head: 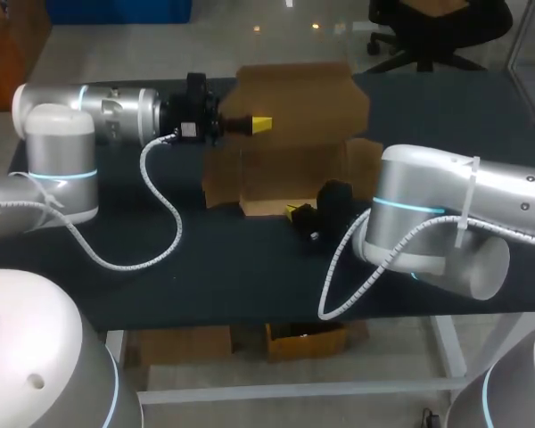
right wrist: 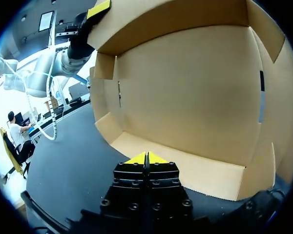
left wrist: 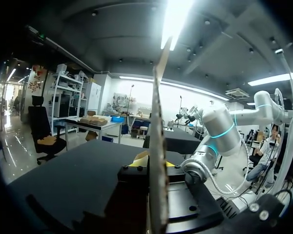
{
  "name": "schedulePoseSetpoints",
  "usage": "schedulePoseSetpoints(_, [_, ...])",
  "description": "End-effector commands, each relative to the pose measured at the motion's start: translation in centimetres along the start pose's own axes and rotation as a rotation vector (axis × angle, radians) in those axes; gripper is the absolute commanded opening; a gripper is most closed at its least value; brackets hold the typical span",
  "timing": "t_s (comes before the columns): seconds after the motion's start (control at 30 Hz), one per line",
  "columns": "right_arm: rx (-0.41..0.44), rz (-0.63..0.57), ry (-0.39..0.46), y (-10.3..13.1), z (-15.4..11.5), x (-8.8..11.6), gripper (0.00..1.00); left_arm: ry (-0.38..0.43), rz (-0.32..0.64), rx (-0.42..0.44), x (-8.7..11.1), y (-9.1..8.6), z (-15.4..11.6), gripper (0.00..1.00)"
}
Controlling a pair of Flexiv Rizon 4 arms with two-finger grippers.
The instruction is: Assemble the packaging by folding the flat box into shape, placing the metal phone stand inside, and closing the box properly
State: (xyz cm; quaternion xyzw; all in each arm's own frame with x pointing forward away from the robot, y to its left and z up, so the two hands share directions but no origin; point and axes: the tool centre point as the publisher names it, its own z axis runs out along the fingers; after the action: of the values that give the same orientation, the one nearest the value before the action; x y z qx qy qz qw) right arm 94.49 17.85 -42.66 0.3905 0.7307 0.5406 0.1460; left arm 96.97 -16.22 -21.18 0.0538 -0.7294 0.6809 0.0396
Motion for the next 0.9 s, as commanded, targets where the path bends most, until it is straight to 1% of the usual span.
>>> schedulePoseSetpoints(0.03, [-0.001, -0.001, -0.007, -0.2, 0.3, 0.1, 0.0, -0.011, 0.002, 0.004, 0.8, 0.4, 0.0, 0.0])
schedulePoseSetpoints(0.2, [-0.001, -0.001, -0.007, -0.2, 0.3, 0.1, 0.0, -0.014, 0.003, -0.002, 1.3, 0.4, 0.1, 0.0])
schedulePoseSetpoints(0.27, [-0.001, -0.001, -0.007, -0.2, 0.3, 0.1, 0.0, -0.005, -0.006, -0.01, 1.3, 0.5, 0.1, 0.0])
schedulePoseSetpoints(0.43, [-0.001, -0.001, -0.007, -0.2, 0.3, 0.1, 0.0, -0.011, -0.016, -0.028, 1.4, 0.7, 0.2, 0.0])
schedulePoseSetpoints(0.9, [-0.001, -0.001, -0.007, -0.2, 0.3, 0.1, 0.0, -0.008, -0.038, -0.021, 1.5, 1.9, 0.3, 0.0])
